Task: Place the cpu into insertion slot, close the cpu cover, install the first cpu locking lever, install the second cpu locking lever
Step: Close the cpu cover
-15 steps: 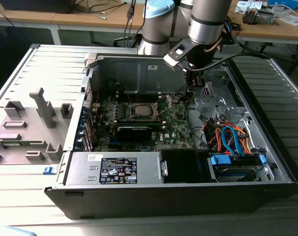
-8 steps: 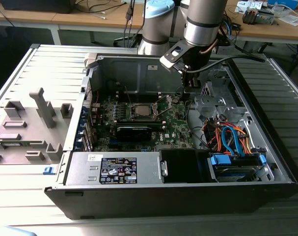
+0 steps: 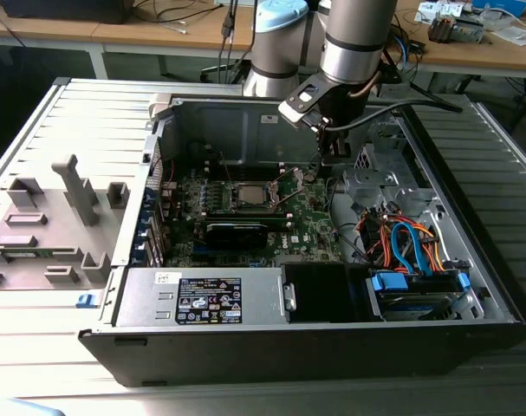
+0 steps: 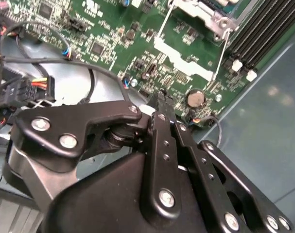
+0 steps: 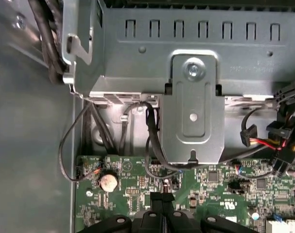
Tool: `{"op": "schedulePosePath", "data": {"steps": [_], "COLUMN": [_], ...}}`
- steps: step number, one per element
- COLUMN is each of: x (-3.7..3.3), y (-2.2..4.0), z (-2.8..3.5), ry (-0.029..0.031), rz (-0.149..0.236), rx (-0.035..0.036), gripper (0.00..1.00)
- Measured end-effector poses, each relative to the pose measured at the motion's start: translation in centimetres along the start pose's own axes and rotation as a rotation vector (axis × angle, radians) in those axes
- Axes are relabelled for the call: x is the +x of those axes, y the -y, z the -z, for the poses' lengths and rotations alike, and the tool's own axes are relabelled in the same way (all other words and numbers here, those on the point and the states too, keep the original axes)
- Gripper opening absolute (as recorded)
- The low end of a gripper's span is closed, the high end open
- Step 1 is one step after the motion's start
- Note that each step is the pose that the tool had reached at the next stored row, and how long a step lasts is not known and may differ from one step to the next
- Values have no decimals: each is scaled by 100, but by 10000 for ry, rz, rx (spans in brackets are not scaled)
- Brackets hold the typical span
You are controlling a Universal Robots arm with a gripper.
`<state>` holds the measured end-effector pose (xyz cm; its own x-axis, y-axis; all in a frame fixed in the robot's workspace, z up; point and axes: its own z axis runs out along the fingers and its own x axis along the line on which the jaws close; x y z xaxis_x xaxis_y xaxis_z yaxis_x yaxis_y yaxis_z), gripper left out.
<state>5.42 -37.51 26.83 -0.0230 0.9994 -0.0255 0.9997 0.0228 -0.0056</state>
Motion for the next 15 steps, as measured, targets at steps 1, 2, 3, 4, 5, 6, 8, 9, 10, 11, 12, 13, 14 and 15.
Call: {"op": "schedulePosePath", "data": {"steps": [1, 2, 3, 4, 5, 6, 8, 9, 10, 11, 12, 13, 14, 15], "x": [0, 0, 0, 0, 0, 0, 0, 0, 0, 1, 2, 2, 2, 3], "y": [-2, -4, -4, -4, -4, -4, -4, -3, -2, 10, 20, 27, 32, 35], "z": [-4, -4, -4, -4, -5, -5, -7, -11, -15, -26, -31, -38, -47, -59], "ry": [2, 2, 2, 1, 0, 0, -5, -15, -28, -58, -65, -66, -66, -68], "rz": [6, 6, 6, 6, 5, 5, 79, 148, 221, 270, 271, 271, 271, 271], "rx": [158, 175, 181, 182, 182, 183, 181, 179, 176, 174, 174, 174, 174, 174], "gripper": [11, 11, 11, 11, 11, 11, 11, 11, 11, 11, 11, 11, 11, 11]}}
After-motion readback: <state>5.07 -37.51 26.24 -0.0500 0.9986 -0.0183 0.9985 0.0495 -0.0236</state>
